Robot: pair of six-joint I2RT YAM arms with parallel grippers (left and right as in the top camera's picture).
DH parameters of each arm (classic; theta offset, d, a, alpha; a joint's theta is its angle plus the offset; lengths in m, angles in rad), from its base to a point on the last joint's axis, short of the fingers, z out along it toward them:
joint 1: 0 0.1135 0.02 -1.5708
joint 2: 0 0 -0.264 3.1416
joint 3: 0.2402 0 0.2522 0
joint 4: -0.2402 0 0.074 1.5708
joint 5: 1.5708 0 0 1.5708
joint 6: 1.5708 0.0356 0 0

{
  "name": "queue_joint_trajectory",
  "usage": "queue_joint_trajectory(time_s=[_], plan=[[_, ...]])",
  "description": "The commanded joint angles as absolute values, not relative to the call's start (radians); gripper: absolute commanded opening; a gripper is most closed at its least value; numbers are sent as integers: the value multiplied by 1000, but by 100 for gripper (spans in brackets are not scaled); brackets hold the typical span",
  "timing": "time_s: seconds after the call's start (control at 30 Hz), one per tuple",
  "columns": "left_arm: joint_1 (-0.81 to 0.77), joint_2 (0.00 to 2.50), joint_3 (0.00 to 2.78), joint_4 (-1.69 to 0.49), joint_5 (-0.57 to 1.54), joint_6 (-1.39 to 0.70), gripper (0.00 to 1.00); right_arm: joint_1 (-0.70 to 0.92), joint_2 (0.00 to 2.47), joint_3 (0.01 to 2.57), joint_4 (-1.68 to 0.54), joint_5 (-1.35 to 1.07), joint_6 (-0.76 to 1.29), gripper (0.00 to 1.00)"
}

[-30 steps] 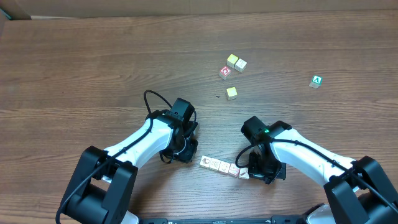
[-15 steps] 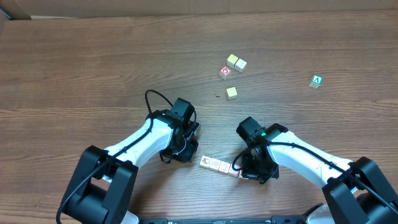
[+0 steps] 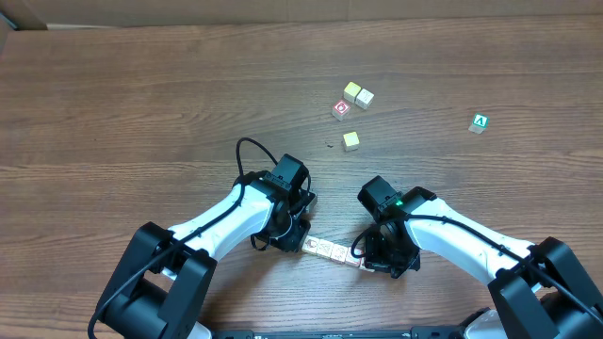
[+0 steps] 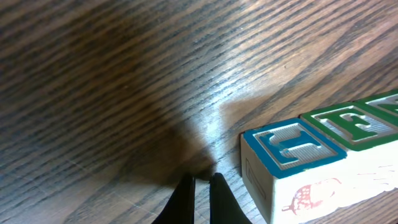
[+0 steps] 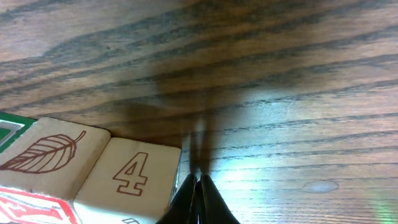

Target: Flip 5 blocks

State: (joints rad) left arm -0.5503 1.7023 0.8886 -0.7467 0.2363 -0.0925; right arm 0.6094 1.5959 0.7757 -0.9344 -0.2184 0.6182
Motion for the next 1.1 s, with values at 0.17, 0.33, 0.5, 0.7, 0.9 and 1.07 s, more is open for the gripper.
queue_joint_trajectory(time_s=[0.17, 0.33, 0.5, 0.7, 0.9, 1.07], plan=[[-552, 1713, 886, -744, 226, -24, 4, 629, 1571, 772, -916, -264, 641, 4], [-552, 1713, 886, -744, 226, 2, 4, 629, 1571, 772, -916, -265, 661, 4], [-552, 1713, 886, -743, 226, 16, 4, 629, 1571, 772, -915, -272, 684, 4], [-552, 1713, 886, -719, 224, 16, 4, 630, 1571, 772, -909, -280, 719, 4], [-552, 1713, 886, -710, 199, 0, 4, 635, 1571, 772, -891, -301, 754, 4], [-552, 1713, 886, -710, 199, -15, 4, 652, 1571, 772, -882, -316, 783, 4]])
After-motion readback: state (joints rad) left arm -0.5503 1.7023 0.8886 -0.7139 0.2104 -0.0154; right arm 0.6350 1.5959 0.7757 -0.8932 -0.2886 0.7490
